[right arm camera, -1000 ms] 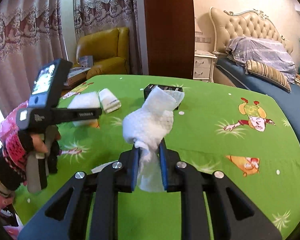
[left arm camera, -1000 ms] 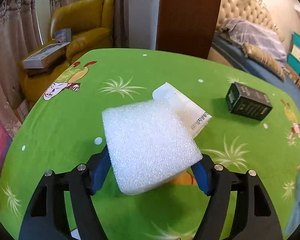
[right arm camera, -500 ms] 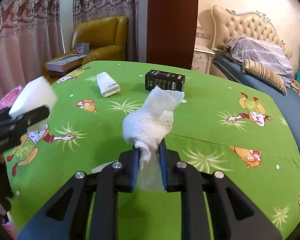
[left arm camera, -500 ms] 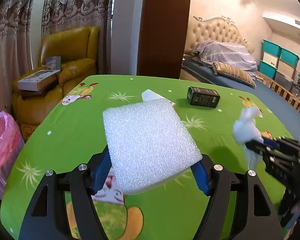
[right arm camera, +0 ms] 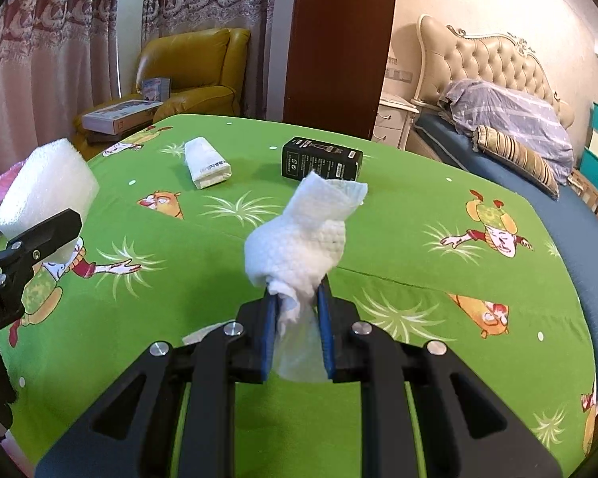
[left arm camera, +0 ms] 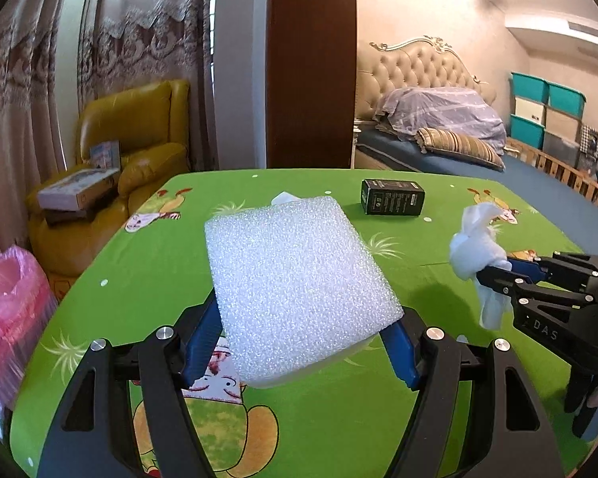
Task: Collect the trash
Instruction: 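Carry the foam block and tissue over to the pink bin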
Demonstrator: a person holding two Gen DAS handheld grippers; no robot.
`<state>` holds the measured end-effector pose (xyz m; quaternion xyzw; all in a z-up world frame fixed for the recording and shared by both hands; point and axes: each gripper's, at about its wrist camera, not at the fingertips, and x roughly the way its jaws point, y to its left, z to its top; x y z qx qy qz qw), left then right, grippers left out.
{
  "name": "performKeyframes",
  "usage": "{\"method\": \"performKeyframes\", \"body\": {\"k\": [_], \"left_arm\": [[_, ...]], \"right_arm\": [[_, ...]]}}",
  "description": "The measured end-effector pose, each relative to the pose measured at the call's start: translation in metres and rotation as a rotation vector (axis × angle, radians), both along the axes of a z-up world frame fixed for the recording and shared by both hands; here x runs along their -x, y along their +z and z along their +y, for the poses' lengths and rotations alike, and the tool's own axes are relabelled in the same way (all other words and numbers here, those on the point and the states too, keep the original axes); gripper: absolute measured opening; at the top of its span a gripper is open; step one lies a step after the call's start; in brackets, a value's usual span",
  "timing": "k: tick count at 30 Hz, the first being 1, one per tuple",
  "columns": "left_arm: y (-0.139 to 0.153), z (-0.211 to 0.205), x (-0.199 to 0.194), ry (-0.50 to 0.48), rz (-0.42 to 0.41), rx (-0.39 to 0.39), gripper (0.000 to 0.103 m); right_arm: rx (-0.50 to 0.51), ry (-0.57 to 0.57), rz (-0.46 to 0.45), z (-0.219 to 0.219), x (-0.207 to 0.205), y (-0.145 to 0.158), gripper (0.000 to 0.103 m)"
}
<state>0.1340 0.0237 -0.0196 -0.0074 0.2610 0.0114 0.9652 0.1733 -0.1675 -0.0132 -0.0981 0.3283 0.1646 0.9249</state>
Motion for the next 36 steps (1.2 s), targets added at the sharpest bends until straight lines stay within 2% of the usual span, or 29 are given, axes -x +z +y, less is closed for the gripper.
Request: {"method": "performKeyframes", "body": {"k": [3, 7, 12, 23, 28, 36], "left_arm": [[0.0, 0.001, -0.001, 0.003, 0.002, 0.008, 0.067], [0.003, 0.009, 0.003, -0.002, -0.015, 0.043, 0.068], [0.004, 0.018, 0.013, -0.014, -0.004, 0.081, 0.068], [0.002, 0.026, 0.051, -0.057, -0.017, 0.008, 0.068], [-0.003, 0.037, 0.061, -0.03, -0.014, -0.035, 0.068], [-0.014, 0.06, 0.073, 0.017, 0.013, -0.037, 0.068]], "right_arm": [[-0.007, 0.011, -0.007, -0.001, 0.001, 0.001, 0.018], [-0.074, 0.01, 0.014, -0.007, 0.005, 0.003, 0.018], [-0.089, 0.054, 0.023, 0.0, 0.022, 0.005, 0.018], [-0.058, 0.194, 0.001, 0.042, 0.06, 0.011, 0.019], [-0.056, 0.215, 0.001, 0.047, 0.069, 0.013, 0.019], [-0.057, 0.258, 0.006, 0.06, 0.083, 0.014, 0.019]]}}
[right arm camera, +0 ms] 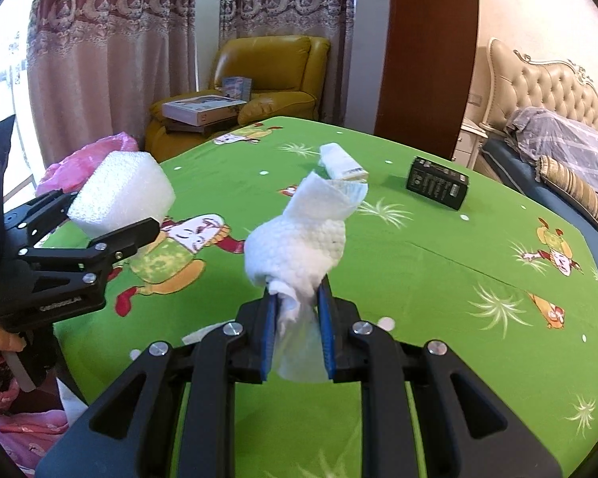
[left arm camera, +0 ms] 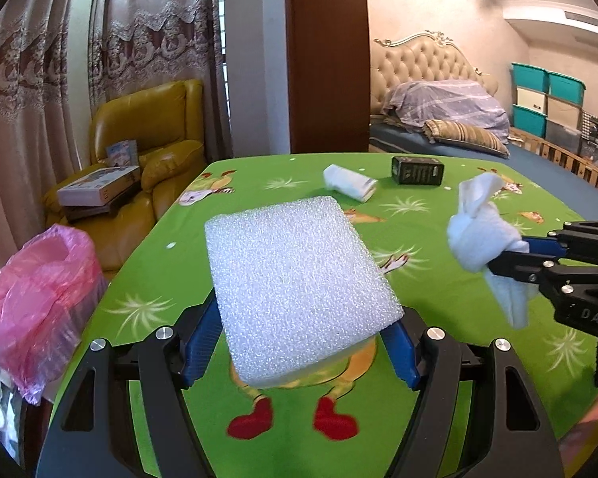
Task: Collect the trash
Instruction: 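Carry the foam block and tissue over to the pink bin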
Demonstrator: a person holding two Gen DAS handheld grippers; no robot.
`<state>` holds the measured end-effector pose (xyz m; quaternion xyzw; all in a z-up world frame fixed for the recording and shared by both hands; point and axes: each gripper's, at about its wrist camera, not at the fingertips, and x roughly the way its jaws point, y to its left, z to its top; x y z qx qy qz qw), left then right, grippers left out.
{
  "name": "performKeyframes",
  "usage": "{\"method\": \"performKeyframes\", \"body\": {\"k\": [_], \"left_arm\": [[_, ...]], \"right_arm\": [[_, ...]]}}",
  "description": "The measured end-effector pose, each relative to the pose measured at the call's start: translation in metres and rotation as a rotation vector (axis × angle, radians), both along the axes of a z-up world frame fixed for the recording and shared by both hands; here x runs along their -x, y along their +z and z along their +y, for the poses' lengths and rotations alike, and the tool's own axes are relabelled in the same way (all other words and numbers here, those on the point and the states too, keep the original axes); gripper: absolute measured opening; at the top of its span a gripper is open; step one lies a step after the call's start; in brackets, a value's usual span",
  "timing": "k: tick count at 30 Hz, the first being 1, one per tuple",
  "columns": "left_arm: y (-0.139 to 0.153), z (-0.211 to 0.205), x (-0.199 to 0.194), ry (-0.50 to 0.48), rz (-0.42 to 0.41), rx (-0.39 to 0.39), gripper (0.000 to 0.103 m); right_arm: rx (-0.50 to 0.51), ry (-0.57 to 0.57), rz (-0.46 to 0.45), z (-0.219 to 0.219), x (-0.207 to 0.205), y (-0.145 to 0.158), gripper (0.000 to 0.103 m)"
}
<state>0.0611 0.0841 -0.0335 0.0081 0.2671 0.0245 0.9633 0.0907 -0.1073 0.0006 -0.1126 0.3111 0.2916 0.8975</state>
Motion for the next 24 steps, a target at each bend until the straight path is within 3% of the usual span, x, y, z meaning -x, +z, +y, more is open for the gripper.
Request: {"method": "performKeyframes", "body": {"k": [15, 24], "left_arm": [[0.003, 0.022, 0.024, 0.032, -0.014, -0.017, 0.068], [0.033, 0.063, 0.047, 0.106, -0.081, -0.035, 0.068]], "right_arm": [[-0.032, 0.117, 0.03, 0.036, 0.021, 0.009, 0.02], [-0.03, 0.198, 0.007, 0.07, 0.025, 0.029, 0.021]]}}
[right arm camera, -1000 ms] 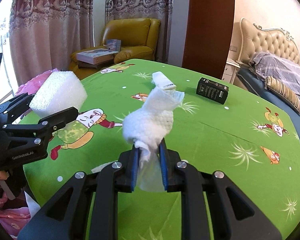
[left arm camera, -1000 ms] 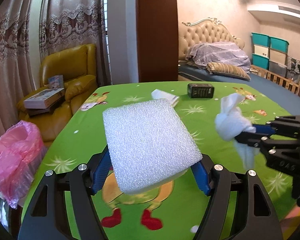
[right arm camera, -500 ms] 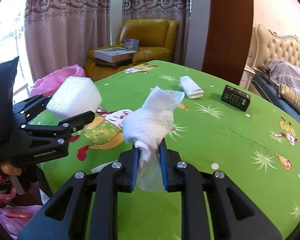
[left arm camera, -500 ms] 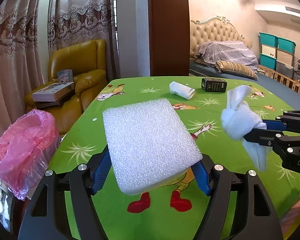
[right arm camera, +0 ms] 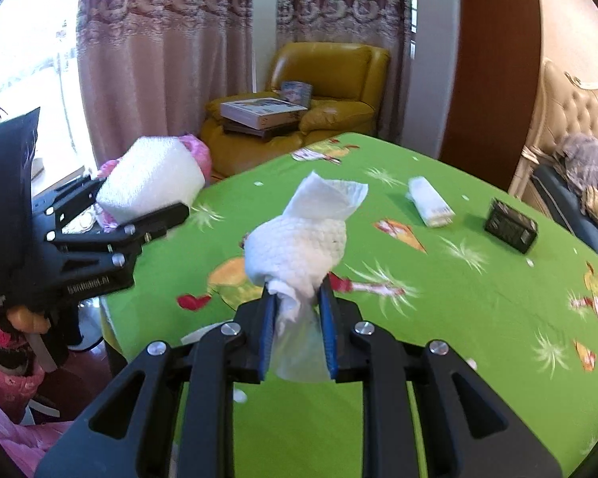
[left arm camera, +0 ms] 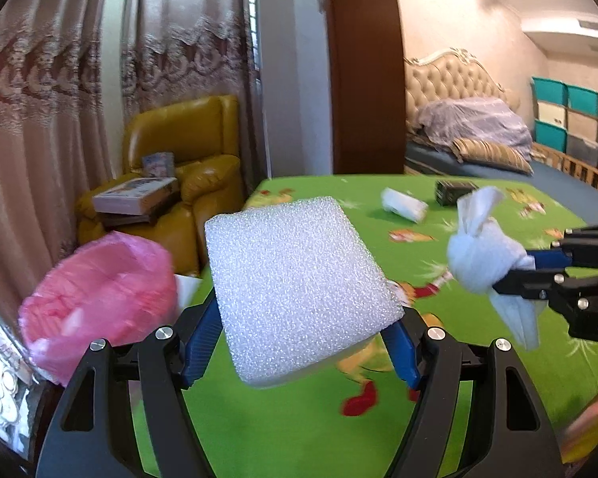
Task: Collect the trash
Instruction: 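Carry the foam block and tissue over to the pink bin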
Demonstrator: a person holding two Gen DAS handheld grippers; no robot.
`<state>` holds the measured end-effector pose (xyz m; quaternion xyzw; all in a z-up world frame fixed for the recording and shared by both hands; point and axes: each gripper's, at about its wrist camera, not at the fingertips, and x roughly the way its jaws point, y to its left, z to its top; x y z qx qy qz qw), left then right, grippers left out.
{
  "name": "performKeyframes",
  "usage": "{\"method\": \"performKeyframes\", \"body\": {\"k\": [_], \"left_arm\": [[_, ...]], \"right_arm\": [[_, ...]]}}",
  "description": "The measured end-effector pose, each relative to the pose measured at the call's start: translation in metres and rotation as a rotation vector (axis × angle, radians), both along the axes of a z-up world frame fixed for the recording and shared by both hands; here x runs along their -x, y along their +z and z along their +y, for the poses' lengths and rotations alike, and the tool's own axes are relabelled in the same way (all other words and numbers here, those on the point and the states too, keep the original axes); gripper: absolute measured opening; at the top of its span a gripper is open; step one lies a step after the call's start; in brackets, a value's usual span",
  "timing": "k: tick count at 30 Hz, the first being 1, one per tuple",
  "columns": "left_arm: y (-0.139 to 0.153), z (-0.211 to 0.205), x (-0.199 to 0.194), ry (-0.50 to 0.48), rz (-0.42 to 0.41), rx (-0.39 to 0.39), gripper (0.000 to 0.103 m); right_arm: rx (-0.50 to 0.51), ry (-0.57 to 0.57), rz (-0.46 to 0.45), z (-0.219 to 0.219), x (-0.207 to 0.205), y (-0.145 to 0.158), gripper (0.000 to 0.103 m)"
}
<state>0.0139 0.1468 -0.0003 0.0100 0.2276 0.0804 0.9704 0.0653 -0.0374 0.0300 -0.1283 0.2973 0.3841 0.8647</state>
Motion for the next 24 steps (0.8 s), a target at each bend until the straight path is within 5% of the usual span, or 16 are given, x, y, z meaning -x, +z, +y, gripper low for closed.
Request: {"method": "performKeyframes", "body": {"k": [12, 24], "left_arm": [[0.04, 0.093, 0.041, 0.195, -0.078, -0.013, 0.068], [0.038, 0.196, 0.03, 0.326, 0.019, -0.03, 0.069]], "right_arm": [[0.026, 0.13, -0.015, 0.066, 0.004, 0.015, 0.021], [0.034, 0.232, -0.035, 0.149, -0.001, 0.037, 0.023]]}}
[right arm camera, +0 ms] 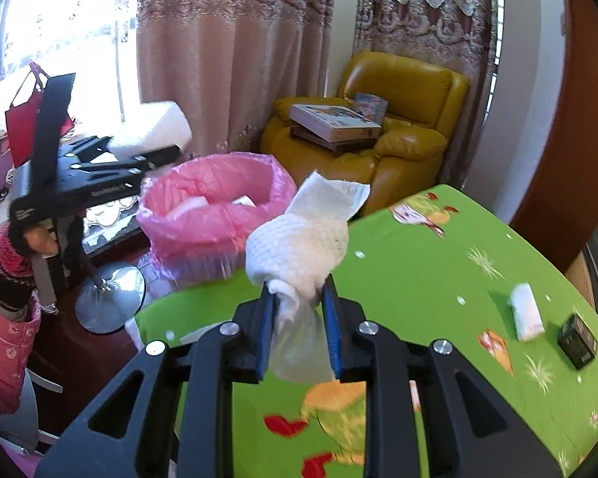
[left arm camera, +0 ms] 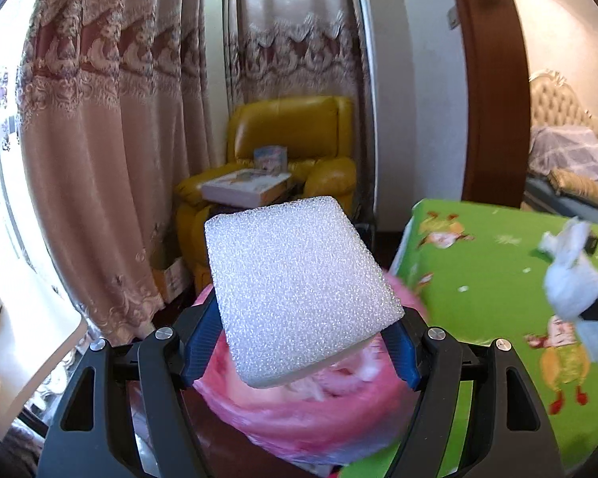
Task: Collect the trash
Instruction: 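Carry the foam block and tissue over to the pink bin, then open both grippers over the pink bin to drop foam and tissue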
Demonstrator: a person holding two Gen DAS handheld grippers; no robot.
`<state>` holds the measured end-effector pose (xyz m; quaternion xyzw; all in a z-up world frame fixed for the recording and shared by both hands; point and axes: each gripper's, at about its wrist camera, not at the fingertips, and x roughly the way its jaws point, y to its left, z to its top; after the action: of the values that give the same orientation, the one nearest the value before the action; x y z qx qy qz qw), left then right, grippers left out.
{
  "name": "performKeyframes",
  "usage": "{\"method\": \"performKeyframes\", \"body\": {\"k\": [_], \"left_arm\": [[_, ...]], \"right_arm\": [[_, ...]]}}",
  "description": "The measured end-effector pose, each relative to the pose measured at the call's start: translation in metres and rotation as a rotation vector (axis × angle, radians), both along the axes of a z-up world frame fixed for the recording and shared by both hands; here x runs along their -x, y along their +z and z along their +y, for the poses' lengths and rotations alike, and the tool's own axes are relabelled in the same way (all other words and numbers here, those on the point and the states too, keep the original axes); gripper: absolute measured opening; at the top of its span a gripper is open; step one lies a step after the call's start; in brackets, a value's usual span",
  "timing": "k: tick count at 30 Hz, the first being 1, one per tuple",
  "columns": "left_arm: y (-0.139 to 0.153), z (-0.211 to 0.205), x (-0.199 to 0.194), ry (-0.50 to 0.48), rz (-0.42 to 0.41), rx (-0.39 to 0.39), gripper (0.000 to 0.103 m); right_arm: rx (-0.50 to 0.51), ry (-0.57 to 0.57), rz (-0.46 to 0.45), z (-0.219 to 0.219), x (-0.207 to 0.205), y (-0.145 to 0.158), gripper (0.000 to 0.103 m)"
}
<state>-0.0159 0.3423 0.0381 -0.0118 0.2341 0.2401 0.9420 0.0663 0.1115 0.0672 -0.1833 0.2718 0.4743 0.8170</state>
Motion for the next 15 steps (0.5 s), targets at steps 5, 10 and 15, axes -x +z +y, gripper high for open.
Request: {"method": "performKeyframes", "body": {"k": [5, 10, 15], "left_arm": [[-0.012, 0.03, -0.017, 0.015, 0.043, 0.039, 0.069], [-0.027, 0.04, -0.03, -0.04, 0.062, 0.13, 0.07], [-0.032, 0.053, -0.013, 0.056, 0.019, 0.142, 0.091]], "right_arm": [[0.013, 0.018, -0.011, 0.033, -0.005, 0.004, 0.023], [0.015, 0.035, -0.023, 0.067, -0.014, 0.016, 0.023], [-0.017, 0.054, -0.02, 0.109, -0.029, 0.032, 0.024]]}}
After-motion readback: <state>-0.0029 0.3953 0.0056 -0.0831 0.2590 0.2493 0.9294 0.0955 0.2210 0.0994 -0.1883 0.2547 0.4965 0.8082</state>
